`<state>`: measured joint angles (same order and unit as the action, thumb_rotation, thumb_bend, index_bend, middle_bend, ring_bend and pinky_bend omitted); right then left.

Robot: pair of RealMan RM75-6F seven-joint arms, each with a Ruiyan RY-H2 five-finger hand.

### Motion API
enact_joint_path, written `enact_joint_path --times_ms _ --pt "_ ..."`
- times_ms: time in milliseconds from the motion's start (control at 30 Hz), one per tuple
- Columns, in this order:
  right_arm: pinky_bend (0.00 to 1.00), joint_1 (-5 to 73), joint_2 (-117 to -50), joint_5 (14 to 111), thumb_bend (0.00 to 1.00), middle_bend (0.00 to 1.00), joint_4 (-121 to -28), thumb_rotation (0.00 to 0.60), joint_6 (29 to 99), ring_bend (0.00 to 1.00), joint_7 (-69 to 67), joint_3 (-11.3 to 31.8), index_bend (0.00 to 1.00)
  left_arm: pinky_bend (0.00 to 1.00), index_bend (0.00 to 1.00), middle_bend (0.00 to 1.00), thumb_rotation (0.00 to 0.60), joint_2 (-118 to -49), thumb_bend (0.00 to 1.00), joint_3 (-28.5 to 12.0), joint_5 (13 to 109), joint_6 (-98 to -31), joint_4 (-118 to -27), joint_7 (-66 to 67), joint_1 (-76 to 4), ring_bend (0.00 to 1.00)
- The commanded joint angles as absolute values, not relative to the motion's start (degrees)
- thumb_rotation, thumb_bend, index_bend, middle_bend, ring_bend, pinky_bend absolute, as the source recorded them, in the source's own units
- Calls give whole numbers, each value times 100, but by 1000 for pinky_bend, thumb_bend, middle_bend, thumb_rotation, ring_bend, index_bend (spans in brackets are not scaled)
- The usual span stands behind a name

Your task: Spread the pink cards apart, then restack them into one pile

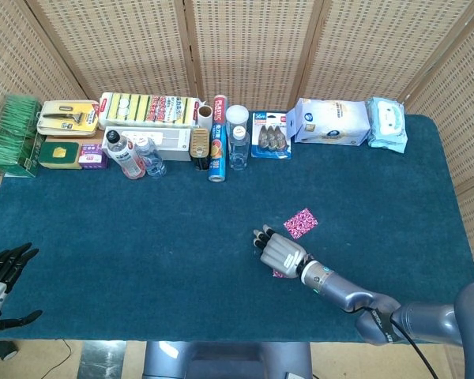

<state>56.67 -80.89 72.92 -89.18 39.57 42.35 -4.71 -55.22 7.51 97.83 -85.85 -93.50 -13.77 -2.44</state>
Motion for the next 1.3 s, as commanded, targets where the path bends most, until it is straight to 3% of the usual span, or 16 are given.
enact_joint_path --times_ms 33,1300 --pt "120 5661 -8090 7320 122 156 -8911 600 3955 69 4223 -480 462 20 0 0 600 -5521 47 749 9791 -8604 -9346 -1385 -239 0" --pt "124 5515 -7992 7178 120 140 -9066 600 4052 61 4366 -540 359 19 0 0 600 -5520 48 752 9789 -8589 -9347 -1373 -243 0"
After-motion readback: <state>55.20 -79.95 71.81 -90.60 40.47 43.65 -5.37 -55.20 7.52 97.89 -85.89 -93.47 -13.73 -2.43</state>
